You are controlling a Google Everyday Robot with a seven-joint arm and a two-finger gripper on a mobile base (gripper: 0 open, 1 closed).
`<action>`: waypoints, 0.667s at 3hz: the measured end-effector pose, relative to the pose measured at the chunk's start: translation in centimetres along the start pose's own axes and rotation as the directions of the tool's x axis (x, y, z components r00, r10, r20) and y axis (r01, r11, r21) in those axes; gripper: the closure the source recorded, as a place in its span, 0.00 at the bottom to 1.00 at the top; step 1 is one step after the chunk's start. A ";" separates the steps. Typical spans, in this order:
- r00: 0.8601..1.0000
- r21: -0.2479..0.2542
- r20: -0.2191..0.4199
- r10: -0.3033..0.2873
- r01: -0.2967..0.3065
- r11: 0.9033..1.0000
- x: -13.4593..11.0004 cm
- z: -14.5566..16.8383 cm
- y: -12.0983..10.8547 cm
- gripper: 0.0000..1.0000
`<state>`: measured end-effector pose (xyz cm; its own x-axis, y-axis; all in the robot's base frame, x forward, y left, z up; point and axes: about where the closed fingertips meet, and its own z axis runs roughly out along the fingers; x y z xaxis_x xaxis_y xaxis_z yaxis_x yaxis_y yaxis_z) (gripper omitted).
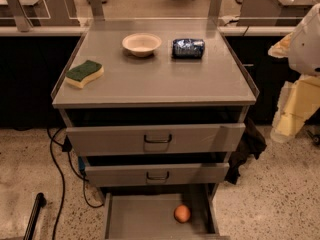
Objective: Pick orange from bottom drawer and place on counter
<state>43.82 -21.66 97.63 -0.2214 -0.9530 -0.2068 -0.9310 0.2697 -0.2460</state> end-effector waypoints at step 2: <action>1.000 0.000 0.000 0.000 0.000 1.000 0.0 0.0 0.0 0.19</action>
Offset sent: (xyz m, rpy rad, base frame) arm 0.0000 0.0000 0.0000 0.0000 0.0000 0.0000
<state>43.82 -21.66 97.63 -0.2214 -0.9530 -0.2068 -0.9310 0.2697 -0.2461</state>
